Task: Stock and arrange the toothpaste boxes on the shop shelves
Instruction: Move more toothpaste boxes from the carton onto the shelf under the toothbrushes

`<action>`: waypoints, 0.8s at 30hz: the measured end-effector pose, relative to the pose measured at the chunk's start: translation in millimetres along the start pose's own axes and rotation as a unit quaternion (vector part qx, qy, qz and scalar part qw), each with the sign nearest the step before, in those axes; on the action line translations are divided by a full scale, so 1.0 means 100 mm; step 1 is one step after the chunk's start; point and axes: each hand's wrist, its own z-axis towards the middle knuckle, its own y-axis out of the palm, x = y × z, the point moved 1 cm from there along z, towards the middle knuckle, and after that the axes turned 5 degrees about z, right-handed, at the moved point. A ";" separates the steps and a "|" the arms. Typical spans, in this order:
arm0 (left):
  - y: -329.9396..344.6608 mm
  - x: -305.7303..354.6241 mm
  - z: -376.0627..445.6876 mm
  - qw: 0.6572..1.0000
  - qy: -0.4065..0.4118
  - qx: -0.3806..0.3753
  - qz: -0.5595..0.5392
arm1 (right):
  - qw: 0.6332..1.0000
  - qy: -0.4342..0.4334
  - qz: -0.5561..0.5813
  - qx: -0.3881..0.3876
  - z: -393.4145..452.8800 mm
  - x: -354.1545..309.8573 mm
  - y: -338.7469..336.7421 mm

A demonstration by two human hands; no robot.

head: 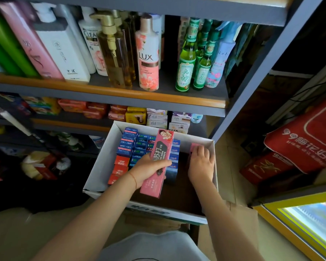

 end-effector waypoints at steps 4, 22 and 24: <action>-0.07 -0.06 0.00 1.000 -0.001 0.007 -0.011 | 0.998 0.023 -0.039 0.043 -0.05 -0.01 0.09; -1.20 -0.11 -0.62 0.981 0.079 -0.004 -0.178 | 0.936 -0.004 0.344 0.075 -0.48 -1.77 -1.80; -1.63 -0.26 -0.83 0.973 0.081 0.000 -0.215 | 0.912 -0.014 0.409 0.029 -0.54 -2.22 -1.81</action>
